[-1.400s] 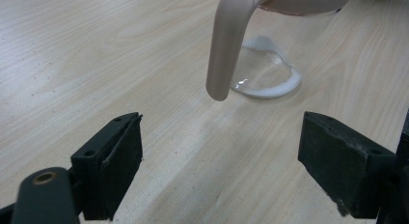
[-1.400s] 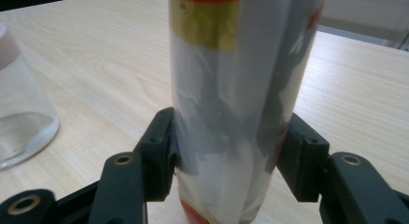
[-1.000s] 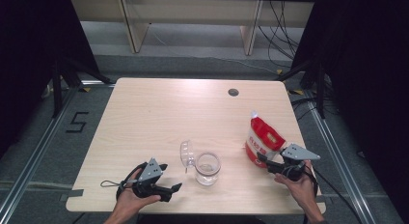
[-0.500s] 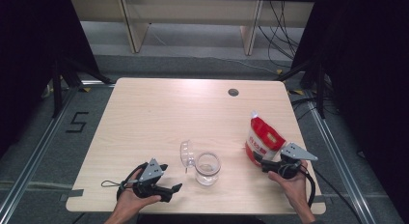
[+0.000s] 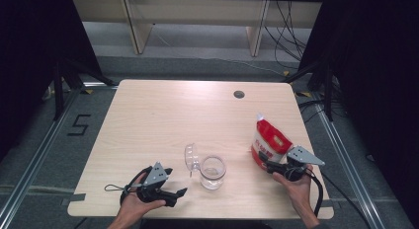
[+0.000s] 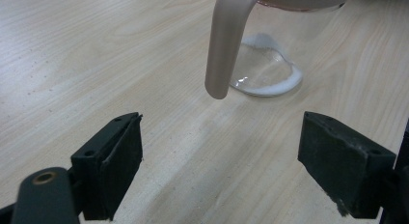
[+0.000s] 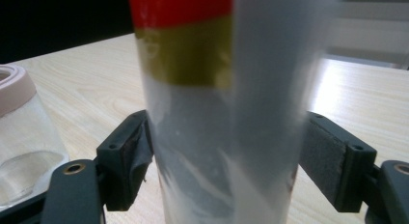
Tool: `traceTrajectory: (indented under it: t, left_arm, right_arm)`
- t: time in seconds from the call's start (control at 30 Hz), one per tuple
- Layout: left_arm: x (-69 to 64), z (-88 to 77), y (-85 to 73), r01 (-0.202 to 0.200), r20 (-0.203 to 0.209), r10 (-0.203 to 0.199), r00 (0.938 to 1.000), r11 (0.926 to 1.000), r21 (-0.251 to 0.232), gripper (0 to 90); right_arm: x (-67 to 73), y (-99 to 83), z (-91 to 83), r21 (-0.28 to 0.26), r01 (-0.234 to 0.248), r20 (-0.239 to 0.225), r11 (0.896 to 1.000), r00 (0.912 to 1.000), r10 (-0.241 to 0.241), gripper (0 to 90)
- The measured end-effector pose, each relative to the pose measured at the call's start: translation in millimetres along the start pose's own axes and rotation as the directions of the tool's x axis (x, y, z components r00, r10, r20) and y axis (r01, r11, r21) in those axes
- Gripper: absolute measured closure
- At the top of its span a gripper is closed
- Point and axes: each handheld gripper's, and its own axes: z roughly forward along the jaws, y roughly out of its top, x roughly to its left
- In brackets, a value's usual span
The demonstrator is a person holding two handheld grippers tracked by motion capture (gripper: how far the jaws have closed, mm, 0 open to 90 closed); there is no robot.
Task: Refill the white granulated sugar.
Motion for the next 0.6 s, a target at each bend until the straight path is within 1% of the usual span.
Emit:
traceTrajectory:
  t: [0.03,0.07,0.1,0.13,0.17,0.2,0.23,0.27,0.3,0.33,0.37,0.4,0.43,0.5,0.53,0.57,0.6]
  left_arm:
    - [0.0,0.1,0.0,0.001,0.000,-0.001,1.0000,1.0000,0.001,15.5]
    - [0.0,0.1,0.0,0.001,0.000,-0.001,1.0000,1.0000,0.001,15.5]
    - [-0.8,0.8,-0.2,0.011,-0.002,-0.011,0.9999,0.9999,-0.006,15.5]
    - [-0.9,0.7,-0.2,0.010,-0.001,-0.010,0.9999,0.9999,-0.006,15.5]
    - [-1.0,0.8,-0.1,0.010,-0.001,-0.010,0.9999,0.9999,-0.007,15.5]
    - [-1.1,0.4,0.2,0.009,-0.002,-0.009,1.0000,1.0000,0.000,15.5]
    - [-1.8,0.7,0.3,0.017,0.002,-0.017,0.9999,0.9998,-0.006,15.5]
    - [-1.1,0.4,0.3,0.008,-0.002,-0.008,1.0000,1.0000,0.002,15.5]
    - [-1.1,0.5,0.2,0.008,-0.002,-0.008,1.0000,1.0000,0.002,15.5]
    - [-1.4,0.8,0.2,0.013,0.000,-0.013,0.9999,0.9999,-0.001,15.5]
    - [-1.7,0.9,0.2,0.015,0.001,-0.015,0.9999,0.9999,-0.004,15.5]
    - [-1.7,0.9,0.2,0.014,0.002,-0.014,0.9999,0.9999,-0.003,15.5]
    - [-1.7,0.9,0.2,0.014,0.002,-0.014,0.9999,0.9999,-0.003,15.5]
    - [-1.7,0.9,0.2,0.013,0.002,-0.013,0.9999,0.9999,-0.002,15.5]
    - [-1.6,1.0,0.2,0.013,0.002,-0.013,0.9999,0.9999,-0.001,15.5]
    - [-1.4,0.9,0.1,0.010,-0.002,-0.010,0.9999,0.9999,0.004,15.5]
    - [-1.4,1.0,0.2,0.008,0.000,-0.008,1.0000,1.0000,0.004,15.5]
  right_arm:
    - [-1.4,0.2,0.3,-0.001,0.017,0.002,1.000,0.9999,-0.017,26.7]
    - [-1.4,0.2,0.3,-0.001,0.017,0.002,1.000,0.9999,-0.017,26.7]
    - [-0.5,-0.9,1.3,-0.002,-0.006,-0.012,1.000,0.9999,0.006,27.6]
    - [-2.2,-1.2,1.6,0.000,0.011,-0.001,1.000,0.9999,-0.011,27.8]
    - [-1.8,-1.6,1.4,-0.002,-0.003,-0.011,1.000,0.9999,0.003,27.9]
    - [-4.0,-2.1,3.4,-0.012,0.017,-0.021,1.000,0.9996,-0.018,27.9]
    - [-4.4,-2.5,3.9,-0.015,0.023,-0.014,1.000,0.9996,-0.023,28.1]
    - [-4.5,-2.9,4.1,-0.033,0.025,-0.005,0.999,0.9997,-0.025,29.0]
    - [-4.4,-2.9,4.1,-0.016,0.019,-0.008,1.000,0.9998,-0.020,29.4]
    - [-3.3,-3.2,3.3,-0.016,-0.001,0.002,1.000,1.0000,0.001,29.7]
    - [-4.0,-3.4,3.6,-0.021,-0.003,-0.004,1.000,1.0000,0.003,30.0]
    - [-4.5,-3.8,5.1,-0.036,0.000,-0.009,0.999,1.0000,0.000,30.5]
    - [-4.0,-3.7,4.7,-0.026,-0.003,-0.004,1.000,1.0000,0.003,30.8]
    - [-4.0,-3.8,5.0,-0.030,-0.004,-0.007,1.000,1.0000,0.004,32.0]
    - [-4.8,-3.8,4.7,-0.027,0.009,-0.001,1.000,1.0000,-0.009,32.2]
    - [-4.7,-4.5,5.9,-0.034,-0.006,-0.011,0.999,0.9999,0.006,32.2]
    - [-5.1,-5.2,7.3,-0.053,-0.010,-0.023,0.999,0.9997,0.009,32.4]
